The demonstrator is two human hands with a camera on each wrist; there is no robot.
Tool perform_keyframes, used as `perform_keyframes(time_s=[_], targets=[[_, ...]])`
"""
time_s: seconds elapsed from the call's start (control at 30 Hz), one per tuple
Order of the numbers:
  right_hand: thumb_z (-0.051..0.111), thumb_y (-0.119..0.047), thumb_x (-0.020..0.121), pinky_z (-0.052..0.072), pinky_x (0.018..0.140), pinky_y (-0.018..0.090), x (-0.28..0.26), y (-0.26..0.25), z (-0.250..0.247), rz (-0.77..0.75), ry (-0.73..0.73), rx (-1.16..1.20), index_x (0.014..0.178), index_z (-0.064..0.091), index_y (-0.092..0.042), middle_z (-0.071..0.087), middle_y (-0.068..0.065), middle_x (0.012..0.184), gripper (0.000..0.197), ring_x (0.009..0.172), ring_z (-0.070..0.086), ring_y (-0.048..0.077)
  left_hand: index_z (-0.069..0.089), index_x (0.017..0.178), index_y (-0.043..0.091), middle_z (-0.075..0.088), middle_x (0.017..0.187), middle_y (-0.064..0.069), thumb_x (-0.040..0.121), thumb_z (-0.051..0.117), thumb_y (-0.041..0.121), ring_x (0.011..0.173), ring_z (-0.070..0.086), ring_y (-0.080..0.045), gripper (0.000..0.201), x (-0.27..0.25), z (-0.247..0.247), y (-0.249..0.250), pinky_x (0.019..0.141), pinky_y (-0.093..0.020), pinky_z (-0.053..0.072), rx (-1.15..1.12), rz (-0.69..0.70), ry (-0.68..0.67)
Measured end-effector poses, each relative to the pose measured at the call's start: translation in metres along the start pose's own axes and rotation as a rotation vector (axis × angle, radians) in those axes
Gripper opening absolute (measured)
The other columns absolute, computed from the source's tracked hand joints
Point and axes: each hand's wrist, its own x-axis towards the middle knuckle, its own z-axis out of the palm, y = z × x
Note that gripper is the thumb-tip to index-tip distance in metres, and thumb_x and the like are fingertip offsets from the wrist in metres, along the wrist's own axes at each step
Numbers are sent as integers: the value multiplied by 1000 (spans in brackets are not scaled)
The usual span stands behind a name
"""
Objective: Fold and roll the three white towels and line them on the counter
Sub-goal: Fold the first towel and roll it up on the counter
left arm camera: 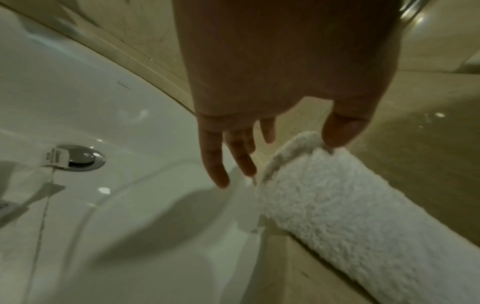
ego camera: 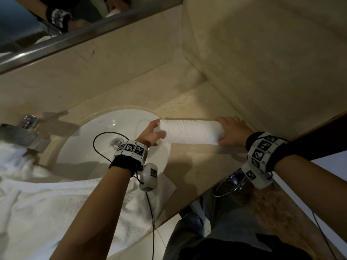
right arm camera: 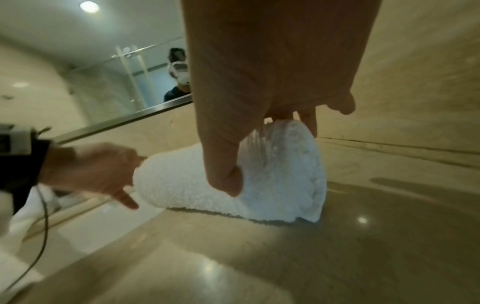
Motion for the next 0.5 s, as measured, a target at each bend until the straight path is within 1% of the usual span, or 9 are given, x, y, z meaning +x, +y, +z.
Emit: perform_keyframes(time_s=[0.07,0.13,0.17,0.2,0.23,0.3,0.37,0.43,0.5], targets=[[65,-44,67,16,112,52,1,-8,0,-53,5,-122,145,17,-25,34,7,142,94,132,26,29,37,132,11,39,130,-4,87,61,22,115,47,-24,51,0,1,1,89,-38,45,-10,37,175],[68,-43,68,11,112,54,5,-15,2,-101,9,-169,147,11,-25,33,7,143,99,132,27,29,46,110,5,45,110,-6,84,66,28,106,50,-25,39,-3,5,3,83,-31,41,106,128,347],[68,-42,69,13,111,54,7,-18,4,-116,5,-177,148,9,-26,34,6,142,100,131,30,28,48,103,6,46,104,-5,82,68,30,98,50,-24,38,-5,8,6,78,-28,38,167,151,375],[69,-41,68,17,110,53,8,-20,4,-130,2,-175,147,9,-27,35,6,141,101,129,34,28,48,104,6,47,103,-5,80,71,32,95,49,-21,43,-8,11,8,77,-27,37,210,157,365],[70,-39,67,23,108,51,10,-21,5,-142,0,-154,146,9,-28,37,6,139,101,125,39,28,46,111,5,45,109,-6,75,75,34,98,46,-18,54,-11,15,9,80,-27,39,244,161,326],[73,-32,65,36,102,45,13,-18,2,-159,-27,-49,145,13,-29,40,7,137,100,120,45,28,33,131,4,35,126,-9,61,85,31,116,38,-18,91,-11,21,8,97,-29,38,329,209,251],[75,-24,64,42,98,43,12,-12,-3,-145,-101,83,145,15,-31,39,8,137,101,120,45,29,23,140,5,27,138,-12,49,86,29,130,28,-22,113,-8,21,9,109,-32,29,384,270,180],[77,-18,63,44,97,42,13,-3,-6,-108,-155,176,145,15,-31,39,9,138,104,121,45,29,19,142,11,24,143,-12,54,86,17,136,24,-24,111,0,16,12,110,-33,28,264,224,91],[79,-16,63,45,95,40,15,4,-6,-66,-160,233,146,17,-29,41,12,137,105,121,45,30,21,140,17,26,145,-12,69,80,9,136,28,-26,93,5,11,14,106,-36,36,61,130,20]])
